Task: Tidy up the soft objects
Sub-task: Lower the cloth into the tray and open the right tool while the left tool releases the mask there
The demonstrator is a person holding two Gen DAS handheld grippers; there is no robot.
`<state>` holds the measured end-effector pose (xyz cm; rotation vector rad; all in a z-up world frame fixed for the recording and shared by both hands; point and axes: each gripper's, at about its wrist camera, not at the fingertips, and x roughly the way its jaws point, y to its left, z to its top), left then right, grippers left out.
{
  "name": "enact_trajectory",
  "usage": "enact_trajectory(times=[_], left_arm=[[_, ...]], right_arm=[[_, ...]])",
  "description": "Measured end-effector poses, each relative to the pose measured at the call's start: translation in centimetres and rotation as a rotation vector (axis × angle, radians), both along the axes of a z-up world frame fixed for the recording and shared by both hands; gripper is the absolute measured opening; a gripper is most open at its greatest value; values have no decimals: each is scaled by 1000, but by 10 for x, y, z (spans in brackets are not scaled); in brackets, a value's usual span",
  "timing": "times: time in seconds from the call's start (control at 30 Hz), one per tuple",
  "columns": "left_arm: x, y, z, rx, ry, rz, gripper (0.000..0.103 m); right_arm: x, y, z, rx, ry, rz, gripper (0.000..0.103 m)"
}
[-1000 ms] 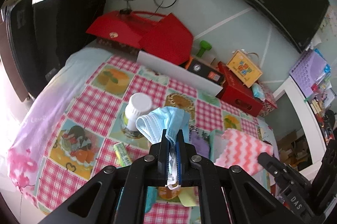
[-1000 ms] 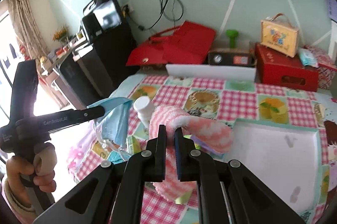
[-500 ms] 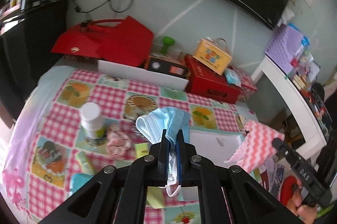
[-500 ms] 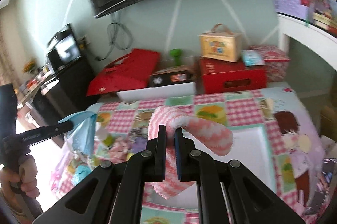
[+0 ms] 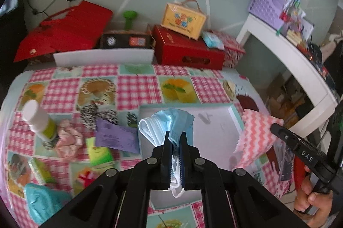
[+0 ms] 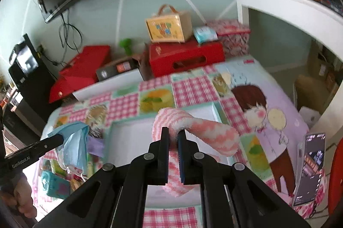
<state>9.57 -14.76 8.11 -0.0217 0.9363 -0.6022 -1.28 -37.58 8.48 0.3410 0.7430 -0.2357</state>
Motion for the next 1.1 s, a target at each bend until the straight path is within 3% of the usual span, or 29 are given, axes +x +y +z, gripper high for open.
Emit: enact_trajectory(times=[0.47, 0.8, 1.1], left_arm=[[14, -23, -89, 93, 110, 9, 6], [15, -27, -119, 119, 154, 25, 6], [13, -29, -137, 133, 182, 30, 6]], right_arm=[[31, 6, -78, 34, 178, 37, 8], [44, 15, -113, 22, 261, 56, 8], [48, 20, -126, -9, 292, 60, 8]])
